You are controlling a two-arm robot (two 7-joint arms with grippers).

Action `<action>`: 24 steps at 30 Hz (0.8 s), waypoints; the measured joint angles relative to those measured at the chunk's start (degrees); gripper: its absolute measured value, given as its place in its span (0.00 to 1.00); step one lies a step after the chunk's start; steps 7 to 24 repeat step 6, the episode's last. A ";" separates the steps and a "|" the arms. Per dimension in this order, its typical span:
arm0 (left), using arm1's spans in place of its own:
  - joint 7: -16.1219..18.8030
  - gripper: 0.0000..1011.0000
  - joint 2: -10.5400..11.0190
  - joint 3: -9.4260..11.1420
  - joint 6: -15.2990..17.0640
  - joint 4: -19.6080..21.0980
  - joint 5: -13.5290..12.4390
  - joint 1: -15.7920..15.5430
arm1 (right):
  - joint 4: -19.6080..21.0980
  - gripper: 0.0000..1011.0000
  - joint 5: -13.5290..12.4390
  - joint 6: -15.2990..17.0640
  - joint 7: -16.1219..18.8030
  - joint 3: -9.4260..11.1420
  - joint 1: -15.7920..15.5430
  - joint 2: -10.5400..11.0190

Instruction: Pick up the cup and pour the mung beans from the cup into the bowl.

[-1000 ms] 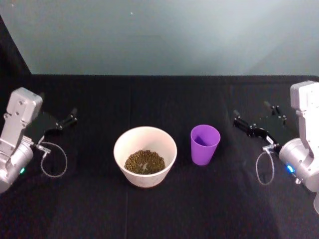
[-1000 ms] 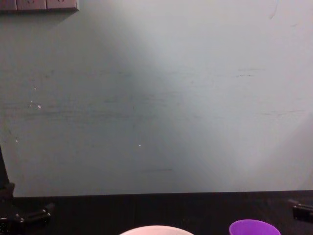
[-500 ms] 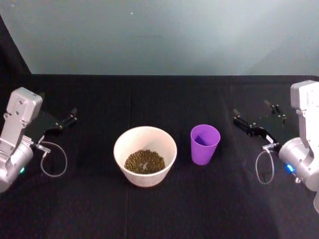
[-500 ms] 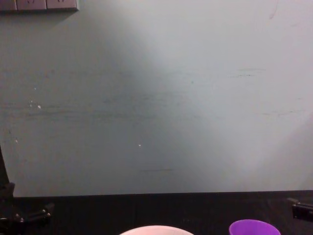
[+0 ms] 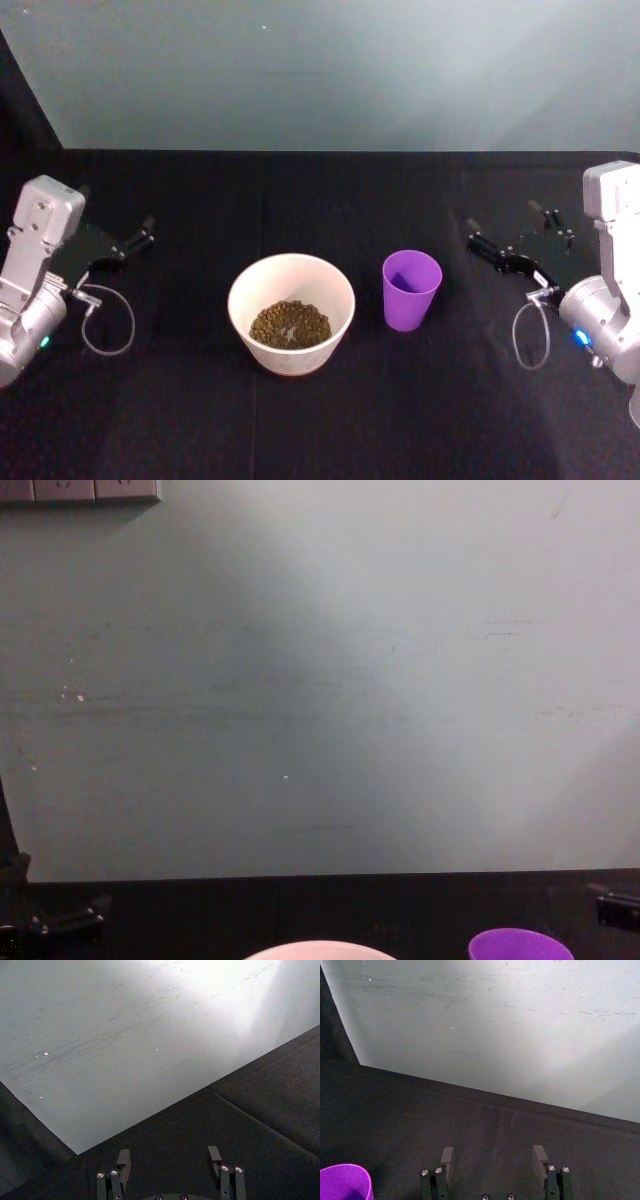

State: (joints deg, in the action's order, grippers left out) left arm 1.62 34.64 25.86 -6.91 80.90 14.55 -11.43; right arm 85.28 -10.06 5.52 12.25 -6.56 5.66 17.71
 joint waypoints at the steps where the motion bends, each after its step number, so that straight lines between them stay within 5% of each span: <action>1: 0.00 0.99 0.00 0.00 0.00 0.00 0.00 0.00 | 0.00 0.99 0.00 -0.01 0.00 0.00 0.00 0.00; 24: 0.00 0.99 0.00 0.00 0.00 0.00 0.00 0.00 | 0.00 0.99 -0.03 -0.04 0.02 0.00 0.00 0.00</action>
